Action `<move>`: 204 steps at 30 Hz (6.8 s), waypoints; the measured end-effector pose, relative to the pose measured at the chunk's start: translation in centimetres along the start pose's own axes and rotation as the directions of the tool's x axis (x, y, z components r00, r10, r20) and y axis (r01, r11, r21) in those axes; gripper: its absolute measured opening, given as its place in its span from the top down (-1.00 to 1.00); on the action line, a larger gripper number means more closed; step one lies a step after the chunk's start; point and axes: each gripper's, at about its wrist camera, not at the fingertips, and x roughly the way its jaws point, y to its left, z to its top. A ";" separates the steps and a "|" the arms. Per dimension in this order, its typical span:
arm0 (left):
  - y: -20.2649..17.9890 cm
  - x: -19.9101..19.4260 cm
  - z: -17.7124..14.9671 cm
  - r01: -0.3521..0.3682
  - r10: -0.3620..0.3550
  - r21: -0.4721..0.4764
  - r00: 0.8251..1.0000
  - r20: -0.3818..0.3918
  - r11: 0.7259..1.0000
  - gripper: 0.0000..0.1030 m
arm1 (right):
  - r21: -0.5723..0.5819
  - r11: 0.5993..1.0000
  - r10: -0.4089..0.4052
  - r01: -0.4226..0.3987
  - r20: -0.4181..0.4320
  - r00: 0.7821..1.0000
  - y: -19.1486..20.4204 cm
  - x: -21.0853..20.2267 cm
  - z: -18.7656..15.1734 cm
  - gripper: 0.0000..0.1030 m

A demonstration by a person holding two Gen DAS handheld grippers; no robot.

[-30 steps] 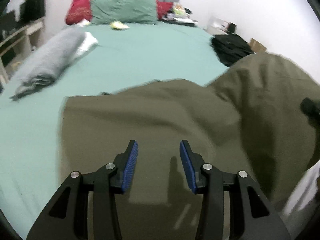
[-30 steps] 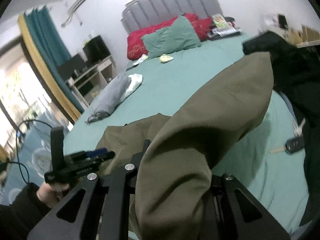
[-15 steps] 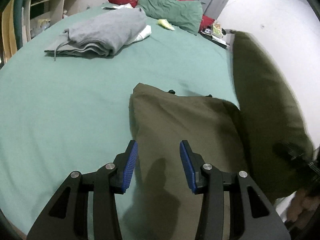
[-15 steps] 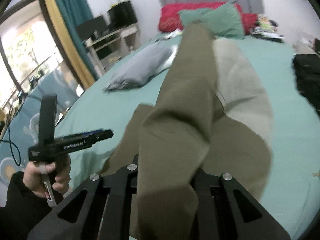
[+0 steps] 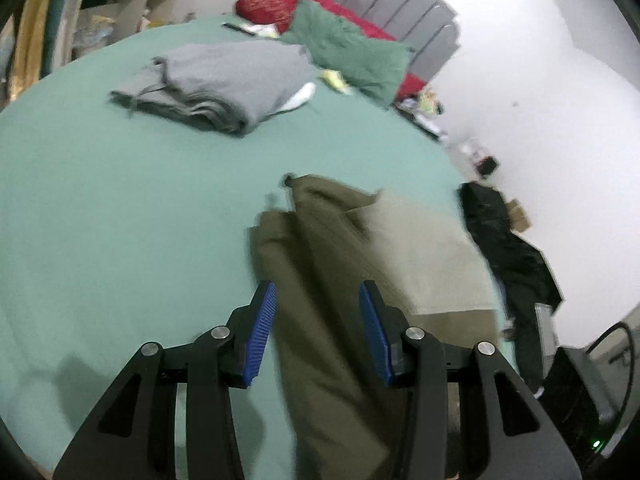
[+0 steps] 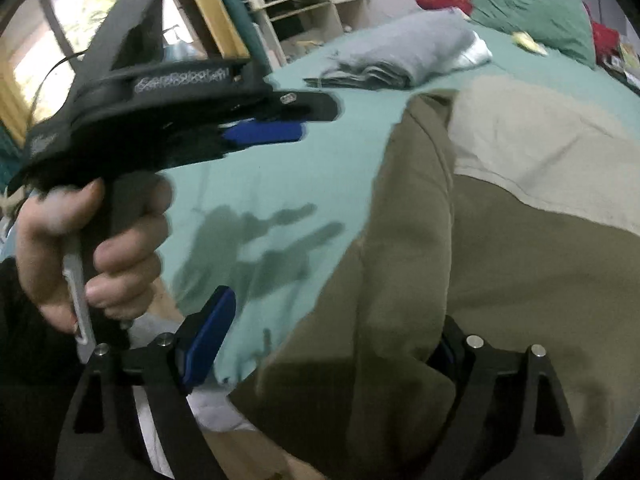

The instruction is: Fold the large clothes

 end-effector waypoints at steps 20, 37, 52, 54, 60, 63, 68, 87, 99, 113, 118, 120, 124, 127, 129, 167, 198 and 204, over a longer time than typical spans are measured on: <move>-9.3 5.6 -7.6 0.014 0.047 0.223 0.963 -0.265 0.975 -0.03 | 0.224 0.919 -0.366 0.326 0.167 0.916 -10.5 -15.1 -7.4 -0.68; -6.4 0.4 -9.5 -0.162 0.202 0.213 0.962 -0.184 0.963 0.90 | 0.122 0.937 -0.339 0.328 0.086 0.937 -11.6 -4.9 -5.3 -0.66; -7.7 -3.2 -5.1 -0.215 0.215 0.180 0.976 0.018 0.960 -0.03 | 0.232 0.930 -0.348 0.285 0.306 0.886 -13.5 -10.7 -3.2 -0.68; -8.6 -1.3 -4.0 -0.197 0.197 0.227 0.980 0.023 0.954 -0.06 | 0.277 0.911 -0.384 0.304 0.304 0.872 -15.6 -11.2 -1.6 -0.68; -8.4 6.5 -1.7 -0.169 0.197 0.271 0.977 -0.082 0.948 -0.06 | 0.404 0.873 -0.360 0.272 0.158 0.919 -22.1 -6.5 1.1 -0.68; -7.2 9.3 -1.9 -0.191 0.243 0.284 0.956 -0.162 0.940 -0.06 | 0.347 0.875 -0.393 0.337 0.105 0.913 -21.7 -3.6 1.4 -0.68; -3.6 11.3 -2.3 -0.265 0.307 0.200 0.926 -0.219 0.943 -0.06 | 0.351 0.883 -0.342 0.310 0.031 0.939 -22.8 1.7 0.4 -0.82; -4.5 3.0 -9.0 -0.171 0.191 0.156 0.974 -0.121 0.973 -0.11 | 0.251 0.909 -0.356 0.334 0.047 0.933 -13.8 -6.4 -4.9 -0.87; -4.6 1.6 -13.2 -0.326 0.351 0.206 0.931 -0.099 0.923 -0.31 | 0.264 0.882 -0.423 0.391 0.074 0.903 -12.2 -4.8 -10.0 -0.87; -0.3 -2.6 -8.0 -0.220 0.221 0.023 0.975 -0.029 0.975 -0.39 | 0.333 0.905 -0.317 0.263 0.115 0.942 -12.2 -7.6 -10.9 -0.90; 1.9 1.2 -5.9 -0.193 0.190 -0.027 0.977 -0.102 0.981 -0.43 | 0.326 0.915 -0.301 0.237 0.164 0.939 -12.7 -8.5 -9.3 -0.90; 2.7 3.1 -5.3 -0.170 0.161 -0.059 0.977 -0.138 0.984 -0.44 | 0.340 0.914 -0.294 0.220 0.186 0.938 -13.4 -8.9 -8.5 -0.90; 5.0 6.1 -4.3 -0.143 0.110 -0.165 0.974 -0.196 0.976 -0.63 | 0.350 0.912 -0.295 0.213 0.198 0.935 -14.9 -8.5 -7.0 -0.91; 6.3 8.2 -4.1 -0.104 0.043 -0.252 0.971 -0.236 0.962 -0.73 | 0.377 0.911 -0.254 0.167 0.195 0.947 -17.1 -7.3 -5.7 -0.90; 5.6 8.7 -4.0 -0.106 0.050 -0.211 0.966 -0.255 0.972 -0.78 | 0.407 0.903 -0.231 0.139 0.188 0.955 -18.3 -6.6 -5.0 -0.91; -7.6 8.9 -8.1 0.067 -0.024 0.184 0.973 -0.229 0.981 0.42 | 0.174 0.983 -0.093 0.059 0.197 0.976 -11.1 -3.6 -3.1 0.27; 0.8 -7.4 3.5 -0.246 0.246 0.379 0.968 0.048 0.892 0.47 | 0.084 0.980 0.128 -0.182 0.439 0.889 2.6 2.3 7.9 0.29; 6.7 -7.4 6.4 -0.314 0.346 0.408 0.938 -0.006 0.857 0.38 | 0.167 0.942 0.201 -0.292 0.416 0.887 4.2 8.3 9.4 0.29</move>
